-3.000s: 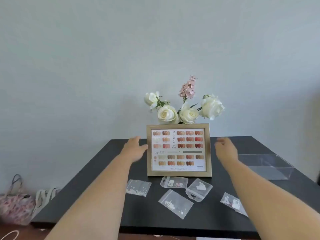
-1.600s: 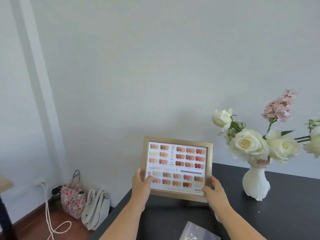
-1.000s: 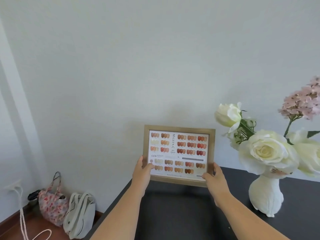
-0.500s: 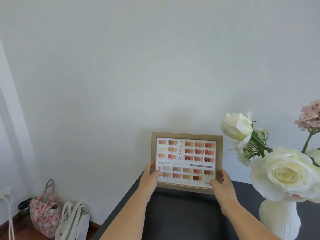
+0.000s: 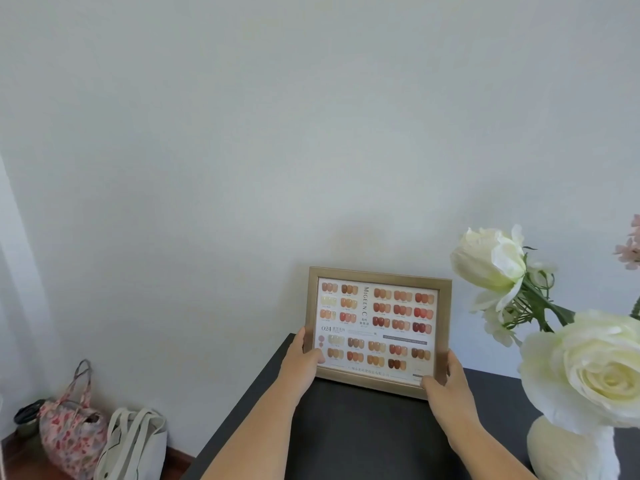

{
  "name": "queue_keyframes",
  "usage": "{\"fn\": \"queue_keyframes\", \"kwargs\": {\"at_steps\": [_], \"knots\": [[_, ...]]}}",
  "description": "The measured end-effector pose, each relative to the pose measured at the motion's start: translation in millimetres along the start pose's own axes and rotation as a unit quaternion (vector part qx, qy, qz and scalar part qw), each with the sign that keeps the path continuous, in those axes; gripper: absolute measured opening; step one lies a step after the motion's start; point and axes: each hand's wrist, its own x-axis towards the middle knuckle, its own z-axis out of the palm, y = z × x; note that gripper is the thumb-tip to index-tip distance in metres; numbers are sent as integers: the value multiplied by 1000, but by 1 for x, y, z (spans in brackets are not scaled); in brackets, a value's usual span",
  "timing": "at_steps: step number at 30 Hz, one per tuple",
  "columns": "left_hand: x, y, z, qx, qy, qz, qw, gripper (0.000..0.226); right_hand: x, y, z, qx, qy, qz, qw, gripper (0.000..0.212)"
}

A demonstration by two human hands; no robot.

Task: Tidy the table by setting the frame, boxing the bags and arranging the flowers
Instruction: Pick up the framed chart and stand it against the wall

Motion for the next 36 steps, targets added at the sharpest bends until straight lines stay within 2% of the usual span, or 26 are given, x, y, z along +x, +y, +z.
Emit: {"fn": "queue_keyframes", "kwargs": {"at_steps": [7, 11, 15, 22, 26, 36], "knots": [[-2, -3, 1, 61, -26, -17, 998, 94, -7, 1, -7, -73, -21, 3, 997, 80], [-5, -6, 2, 100, -32, -23, 994, 104, -11, 5, -11, -98, -24, 4, 995, 73], [-9, -14, 4, 117, -18, -26, 993, 104, -13, 12, -11, -101, -20, -1, 995, 65], [-7, -25, 7, 99, -6, -16, 995, 103, -18, 29, -9, -91, -25, -26, 995, 79], [-16, -31, 10, 69, 29, -5, 997, 105, -24, 32, -11, -109, -17, -26, 994, 85], [-75, -37, 27, 47, 33, 19, 998, 100, -61, 38, -31, -138, -67, -75, 985, 76]]}}
